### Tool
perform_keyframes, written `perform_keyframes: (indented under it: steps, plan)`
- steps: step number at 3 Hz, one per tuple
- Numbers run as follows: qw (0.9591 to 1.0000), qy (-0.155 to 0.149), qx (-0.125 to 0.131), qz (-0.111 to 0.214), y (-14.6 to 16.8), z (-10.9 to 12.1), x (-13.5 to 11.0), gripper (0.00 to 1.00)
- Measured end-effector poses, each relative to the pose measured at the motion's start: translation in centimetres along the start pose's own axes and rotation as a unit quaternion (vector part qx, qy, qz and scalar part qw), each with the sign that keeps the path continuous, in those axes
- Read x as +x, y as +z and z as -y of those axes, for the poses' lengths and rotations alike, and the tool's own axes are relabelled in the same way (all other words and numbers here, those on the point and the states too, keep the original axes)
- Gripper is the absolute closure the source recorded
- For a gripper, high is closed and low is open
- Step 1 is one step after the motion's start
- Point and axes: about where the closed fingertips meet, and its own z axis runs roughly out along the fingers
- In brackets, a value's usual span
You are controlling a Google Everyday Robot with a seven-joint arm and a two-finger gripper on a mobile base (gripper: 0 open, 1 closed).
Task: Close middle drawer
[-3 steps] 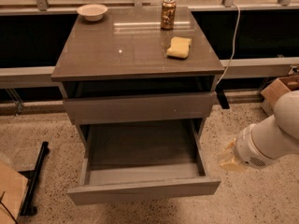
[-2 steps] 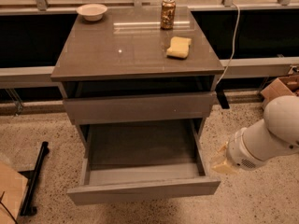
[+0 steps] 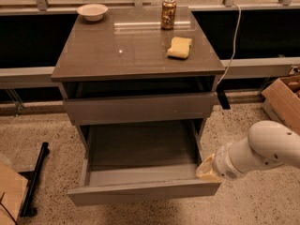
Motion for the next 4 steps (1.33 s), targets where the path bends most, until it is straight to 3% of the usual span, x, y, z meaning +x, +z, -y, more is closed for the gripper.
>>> perform_keyframes:
  steps: [1,2,3,4]
  plan:
    - [0.9993,0.011,-0.009,0.034,4.3,0.9,1.3,1.00]
    - [0.9990,0.017,-0.020,0.037,5.7,0.6,1.9,1.00]
    - [0.9991,0.015,-0.032,0.023,6.7,0.2,2.1,1.00]
    - [0.9982,0.029,-0.051,0.010,9.8,-0.5,3.4,1.00]
